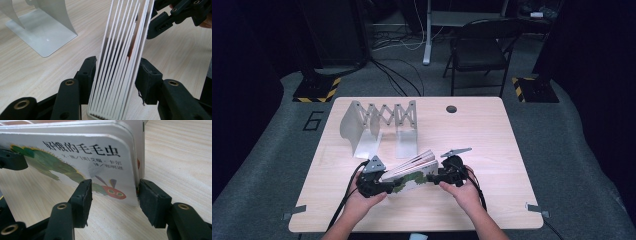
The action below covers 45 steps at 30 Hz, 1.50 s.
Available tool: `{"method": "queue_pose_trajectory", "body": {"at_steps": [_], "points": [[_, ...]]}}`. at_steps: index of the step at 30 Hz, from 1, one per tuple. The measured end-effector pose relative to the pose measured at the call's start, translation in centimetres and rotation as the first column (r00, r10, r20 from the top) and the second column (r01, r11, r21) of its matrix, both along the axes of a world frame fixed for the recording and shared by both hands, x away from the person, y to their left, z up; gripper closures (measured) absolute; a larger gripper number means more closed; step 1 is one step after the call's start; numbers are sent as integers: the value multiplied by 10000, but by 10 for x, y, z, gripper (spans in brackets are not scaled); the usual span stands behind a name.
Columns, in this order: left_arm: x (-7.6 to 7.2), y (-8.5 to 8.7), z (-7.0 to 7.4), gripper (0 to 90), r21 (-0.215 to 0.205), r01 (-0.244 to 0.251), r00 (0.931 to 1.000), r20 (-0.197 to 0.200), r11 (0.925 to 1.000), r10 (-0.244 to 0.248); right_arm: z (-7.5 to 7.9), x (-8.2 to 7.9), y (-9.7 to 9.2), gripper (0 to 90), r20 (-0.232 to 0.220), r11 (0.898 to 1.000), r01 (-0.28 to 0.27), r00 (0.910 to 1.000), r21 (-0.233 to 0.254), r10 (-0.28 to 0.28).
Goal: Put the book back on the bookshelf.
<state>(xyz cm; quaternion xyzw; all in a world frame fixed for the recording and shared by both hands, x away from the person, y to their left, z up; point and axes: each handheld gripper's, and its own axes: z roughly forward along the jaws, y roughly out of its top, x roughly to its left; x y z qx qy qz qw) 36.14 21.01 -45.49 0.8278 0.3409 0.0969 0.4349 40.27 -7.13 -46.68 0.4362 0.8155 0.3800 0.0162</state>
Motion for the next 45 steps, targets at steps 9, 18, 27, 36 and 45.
{"method": "queue_pose_trajectory", "body": {"at_steps": [9,18,27,36,45], "points": [[2,-3,-3,542,-17,58,10000,66,10000,-58,-1,1,1,450,-22,10000,0,10000,-58,0],[4,-5,-6,545,48,125,9998,162,9999,-125,-2,2,0,454,-90,10000,18,10000,-45,-18],[6,-4,-5,571,187,481,9988,101,9987,-483,-4,4,2,454,-174,10000,31,9998,-75,-32],[4,-5,-5,628,220,666,9977,134,9975,-669,-5,5,1,455,-34,10000,4,10000,-99,-4],[2,-6,-4,692,265,838,9965,36,9961,-839,-6,5,1,455,-185,9999,89,9998,-98,-91]]}}
